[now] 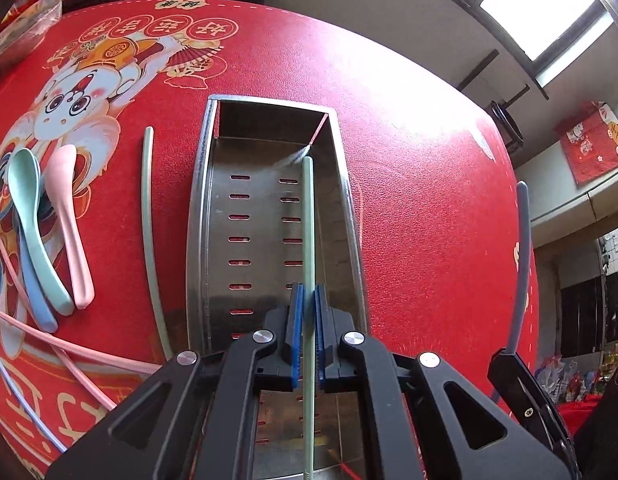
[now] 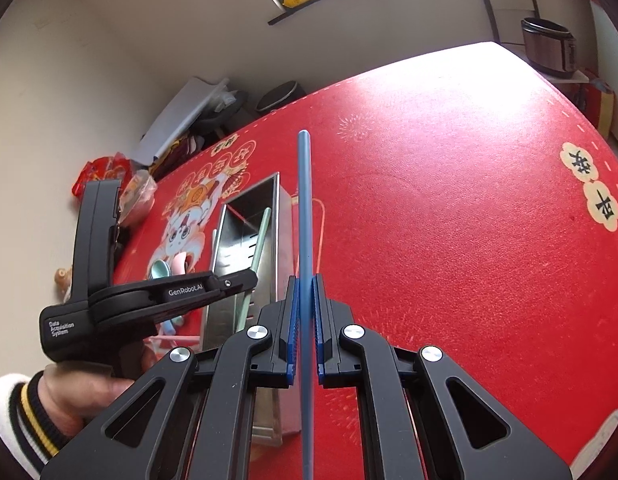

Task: Organize utensils
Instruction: 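Lower both held chopsticks upright into the steel caddy and open both grippers, then withdraw both grippers from the caddy back over the utensils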

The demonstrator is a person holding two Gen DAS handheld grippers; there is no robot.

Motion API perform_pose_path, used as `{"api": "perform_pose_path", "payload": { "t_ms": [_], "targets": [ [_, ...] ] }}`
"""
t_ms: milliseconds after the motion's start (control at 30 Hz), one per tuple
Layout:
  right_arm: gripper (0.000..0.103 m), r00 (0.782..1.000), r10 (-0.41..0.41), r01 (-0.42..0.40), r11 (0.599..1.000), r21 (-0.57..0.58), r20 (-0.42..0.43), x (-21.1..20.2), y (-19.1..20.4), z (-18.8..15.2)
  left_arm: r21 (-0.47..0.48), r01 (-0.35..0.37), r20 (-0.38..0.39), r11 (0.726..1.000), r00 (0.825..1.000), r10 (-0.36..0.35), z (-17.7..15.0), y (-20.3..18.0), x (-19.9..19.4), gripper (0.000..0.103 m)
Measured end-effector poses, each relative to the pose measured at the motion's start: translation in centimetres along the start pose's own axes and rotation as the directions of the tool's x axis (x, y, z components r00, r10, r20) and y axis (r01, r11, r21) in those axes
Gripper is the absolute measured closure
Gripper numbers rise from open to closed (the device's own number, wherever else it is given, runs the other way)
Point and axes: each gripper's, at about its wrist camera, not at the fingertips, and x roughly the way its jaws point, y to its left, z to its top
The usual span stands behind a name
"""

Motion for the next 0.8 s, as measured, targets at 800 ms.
{"api": "perform_pose_path", "payload": {
  "t_ms": [800],
  "targets": [
    [0.097,0.998,0.045,-0.046,0.999,-0.027,-0.036,1.4,1.7,1.0,0.167,-0.094,0.2,0.982,0.978,0.059,-0.7,1.5,-8.4,0.065]
  ]
}}
